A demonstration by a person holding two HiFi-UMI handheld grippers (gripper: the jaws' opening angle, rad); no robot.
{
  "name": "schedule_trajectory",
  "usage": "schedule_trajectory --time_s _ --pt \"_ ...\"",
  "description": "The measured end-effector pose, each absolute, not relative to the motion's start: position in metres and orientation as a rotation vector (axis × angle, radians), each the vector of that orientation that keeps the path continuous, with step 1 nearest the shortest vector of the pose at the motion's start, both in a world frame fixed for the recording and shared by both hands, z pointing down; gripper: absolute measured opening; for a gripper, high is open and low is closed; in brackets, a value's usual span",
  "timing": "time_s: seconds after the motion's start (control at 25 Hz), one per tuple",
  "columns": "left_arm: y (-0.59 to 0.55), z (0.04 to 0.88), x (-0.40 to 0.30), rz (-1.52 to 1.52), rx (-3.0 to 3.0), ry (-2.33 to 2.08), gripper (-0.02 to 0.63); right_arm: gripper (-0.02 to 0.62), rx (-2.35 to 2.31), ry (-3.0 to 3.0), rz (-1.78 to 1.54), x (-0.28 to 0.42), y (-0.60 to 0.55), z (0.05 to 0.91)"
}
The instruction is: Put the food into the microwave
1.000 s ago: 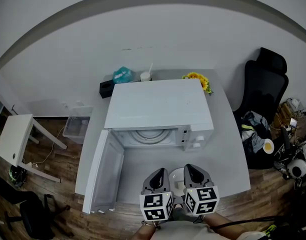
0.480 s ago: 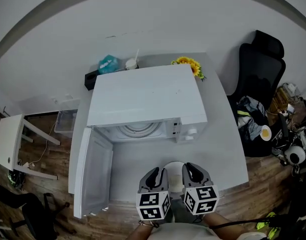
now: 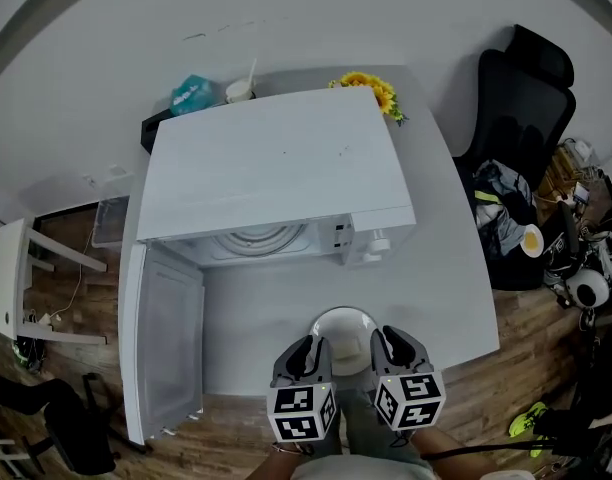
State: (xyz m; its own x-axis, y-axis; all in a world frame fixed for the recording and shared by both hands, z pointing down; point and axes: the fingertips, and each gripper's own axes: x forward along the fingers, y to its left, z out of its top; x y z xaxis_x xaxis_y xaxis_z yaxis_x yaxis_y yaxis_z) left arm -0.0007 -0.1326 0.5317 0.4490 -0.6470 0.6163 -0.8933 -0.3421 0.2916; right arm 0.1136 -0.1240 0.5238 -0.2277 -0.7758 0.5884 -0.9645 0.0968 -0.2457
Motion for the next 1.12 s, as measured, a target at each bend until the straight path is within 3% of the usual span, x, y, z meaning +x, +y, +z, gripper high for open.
schedule_trajectory --time_s 1.12 --pt "-0.124 0.621 -0.021 0.610 1.877 -1.272 0.078 0.052 1.647 -1.937 1.023 0.125 -0.112 0.610"
